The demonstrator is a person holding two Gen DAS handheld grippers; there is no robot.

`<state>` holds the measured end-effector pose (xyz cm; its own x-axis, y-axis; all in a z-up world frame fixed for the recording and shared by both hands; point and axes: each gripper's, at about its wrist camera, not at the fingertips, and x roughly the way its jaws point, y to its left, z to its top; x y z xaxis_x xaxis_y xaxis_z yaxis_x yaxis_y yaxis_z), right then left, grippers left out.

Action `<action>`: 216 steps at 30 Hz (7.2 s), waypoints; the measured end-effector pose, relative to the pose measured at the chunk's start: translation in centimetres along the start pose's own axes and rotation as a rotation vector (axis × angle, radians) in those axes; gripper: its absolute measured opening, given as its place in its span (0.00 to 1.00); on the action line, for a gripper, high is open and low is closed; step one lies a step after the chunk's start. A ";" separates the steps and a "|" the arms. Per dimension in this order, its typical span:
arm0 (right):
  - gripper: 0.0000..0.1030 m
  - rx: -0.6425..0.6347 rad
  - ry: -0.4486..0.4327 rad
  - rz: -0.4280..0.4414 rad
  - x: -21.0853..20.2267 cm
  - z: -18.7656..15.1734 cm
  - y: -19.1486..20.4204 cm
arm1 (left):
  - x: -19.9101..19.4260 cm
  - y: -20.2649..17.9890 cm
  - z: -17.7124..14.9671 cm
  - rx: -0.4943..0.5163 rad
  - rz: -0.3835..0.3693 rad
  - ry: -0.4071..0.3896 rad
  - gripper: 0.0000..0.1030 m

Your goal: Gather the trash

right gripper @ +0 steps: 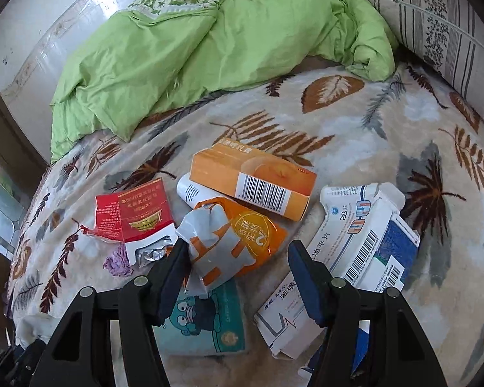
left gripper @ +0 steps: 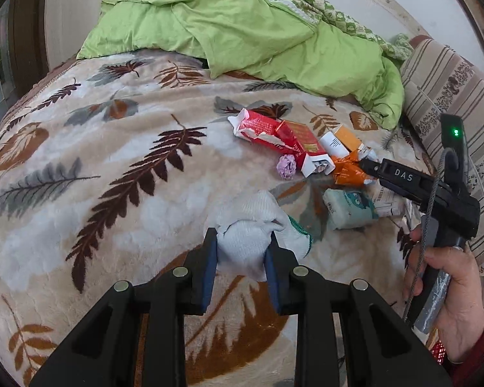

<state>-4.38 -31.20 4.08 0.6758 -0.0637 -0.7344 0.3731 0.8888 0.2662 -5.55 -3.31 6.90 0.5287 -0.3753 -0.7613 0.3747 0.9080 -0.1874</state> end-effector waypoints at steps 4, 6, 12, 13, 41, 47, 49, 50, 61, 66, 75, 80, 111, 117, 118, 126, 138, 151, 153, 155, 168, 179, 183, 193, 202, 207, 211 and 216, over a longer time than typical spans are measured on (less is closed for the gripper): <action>0.30 -0.058 -0.030 -0.011 -0.8 -0.2 1.1 | 0.9 0.4 0.1 0.006 0.022 0.011 0.26; 0.30 -0.084 -0.047 -0.009 -1.7 -0.6 1.4 | 1.1 0.5 0.4 -0.003 0.021 0.005 0.26; 0.30 -0.118 -0.141 0.076 -6.9 -2.0 2.2 | 0.2 -0.1 1.0 -0.009 0.010 -0.058 0.26; 0.30 -0.128 -0.152 0.085 -7.5 -2.2 2.6 | 0.1 -0.3 1.1 -0.011 0.008 -0.064 0.26; 0.30 -0.242 -0.189 0.094 -12.5 -7.2 5.4 | -4.1 -2.4 -1.2 0.084 0.190 -0.194 0.26; 0.30 -0.245 -0.168 0.059 -11.9 -7.1 5.1 | -4.2 -2.8 -1.1 0.102 0.217 -0.217 0.26; 0.30 -0.252 -0.158 0.040 -11.6 -7.2 5.2 | -4.1 -2.9 -1.0 0.112 0.222 -0.220 0.26; 0.30 -0.257 -0.151 0.029 -11.5 -7.2 5.3 | -4.1 -2.9 -1.0 0.113 0.221 -0.220 0.26; 0.30 -0.302 -0.153 -0.009 -11.5 -7.7 6.1 | -4.2 -2.8 -1.0 0.100 0.236 -0.223 0.26; 0.30 -0.292 -0.154 -0.002 -11.6 -7.6 5.9 | -4.3 -2.8 -1.1 0.101 0.236 -0.225 0.26; 0.30 -0.292 -0.154 0.003 -11.6 -7.6 5.9 | -4.3 -2.8 -1.1 0.102 0.237 -0.226 0.26; 0.30 -0.293 -0.155 0.003 -11.6 -7.6 6.1 | -4.3 -2.9 -1.1 0.112 0.241 -0.231 0.26; 0.30 -0.101 -0.208 0.087 -18.3 -8.7 0.8 | -6.1 -7.1 -1.9 0.222 0.031 -0.245 0.26; 0.30 -0.026 -0.247 0.069 -24.5 -10.5 -4.3 | -7.8 -12.0 -3.8 0.304 -0.151 -0.185 0.26; 0.30 -0.015 -0.248 0.059 -25.4 -10.8 -5.2 | -8.2 -12.9 -4.2 0.319 -0.174 -0.184 0.26; 0.30 0.140 -0.274 -0.087 -33.4 -14.7 -14.7 | -11.1 -21.5 -6.7 0.446 -0.354 -0.142 0.27; 0.32 0.378 -0.250 -0.251 -38.8 -20.2 -25.3 | -11.5 -35.9 -14.2 0.723 -0.547 0.023 0.30; 0.53 0.381 -0.250 -0.223 -37.8 -19.7 -25.5 | -11.9 -33.8 -12.0 0.666 -0.506 -0.003 0.61; 0.53 0.340 -0.251 -0.190 -36.9 -18.6 -23.8 | -11.7 -32.0 -10.6 0.629 -0.474 -0.019 0.61; 0.53 0.297 -0.241 -0.149 -35.5 -17.4 -21.8 | -11.3 -29.8 -9.3 0.585 -0.440 -0.030 0.61; 0.55 0.115 -0.097 0.036 -25.5 -12.7 -11.5 | -4.0 -15.4 -3.0 0.356 -0.217 -0.013 0.62; 0.55 0.244 -0.032 0.105 -16.6 -8.7 -8.1 | 5.9 -13.3 3.1 0.357 -0.172 0.042 0.62; 0.55 0.258 0.000 0.110 -14.9 -9.7 -7.7 | 9.8 -13.9 5.2 0.374 -0.204 0.099 0.62; 0.55 0.308 -0.068 0.131 -16.0 -9.7 -9.6 | 9.1 -15.6 0.3 0.541 -0.374 0.273 0.62; 0.55 0.290 -0.102 0.122 -16.7 -9.7 -9.1 | 9.7 -17.7 -1.5 0.589 -0.138 0.187 0.56; 0.55 0.302 -0.091 0.110 -16.4 -9.6 -9.7 | 8.5 -16.4 -1.5 0.513 -0.106 0.145 0.36; 0.55 0.334 -0.016 0.139 -14.2 -9.1 -10.2 | 6.5 -13.5 -1.3 0.402 -0.065 0.152 0.36; 0.55 0.362 0.090 0.156 -10.1 -6.6 -10.7 | 2.3 -9.7 -2.1 0.283 -0.046 0.121 0.36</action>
<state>-19.37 -37.07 4.55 0.6897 0.1134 -0.7151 0.4812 0.6663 0.5697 -9.55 -12.57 5.71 0.4182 -0.3742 -0.8277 0.6019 0.7966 -0.0560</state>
